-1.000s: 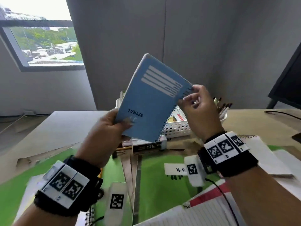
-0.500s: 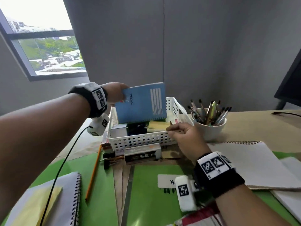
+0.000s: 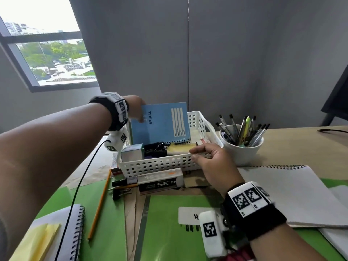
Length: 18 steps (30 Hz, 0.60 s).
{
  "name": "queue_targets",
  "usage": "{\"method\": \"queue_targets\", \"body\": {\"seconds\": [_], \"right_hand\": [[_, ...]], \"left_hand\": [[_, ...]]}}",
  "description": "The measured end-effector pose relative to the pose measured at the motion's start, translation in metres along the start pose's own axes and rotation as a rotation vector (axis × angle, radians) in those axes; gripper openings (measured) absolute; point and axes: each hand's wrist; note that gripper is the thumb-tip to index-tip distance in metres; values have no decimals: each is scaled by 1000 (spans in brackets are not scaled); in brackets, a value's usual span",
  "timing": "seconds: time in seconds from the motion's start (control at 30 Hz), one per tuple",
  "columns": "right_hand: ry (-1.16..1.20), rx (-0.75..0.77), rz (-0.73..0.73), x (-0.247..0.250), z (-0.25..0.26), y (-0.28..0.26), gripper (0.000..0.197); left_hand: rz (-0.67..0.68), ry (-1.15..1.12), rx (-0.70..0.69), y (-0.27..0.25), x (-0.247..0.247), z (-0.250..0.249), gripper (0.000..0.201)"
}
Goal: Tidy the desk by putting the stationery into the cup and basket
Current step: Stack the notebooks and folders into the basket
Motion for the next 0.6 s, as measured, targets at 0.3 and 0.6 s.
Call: {"method": "queue_targets", "body": {"seconds": [0.3,0.6], "right_hand": [[-9,47,12,-1,0,2,11],[47,-14,70,-3,1,0,14]], "left_hand": [[-5,184,-93,-15,-4,8,50],[-89,152,-3,-44,15,8,63]]}}
Point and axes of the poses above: each hand's wrist, its own y-axis towards the middle knuckle, its own x-axis out of the back of the hand, z = x × y, and after that the axes turned 13 degrees about -x, right-handed
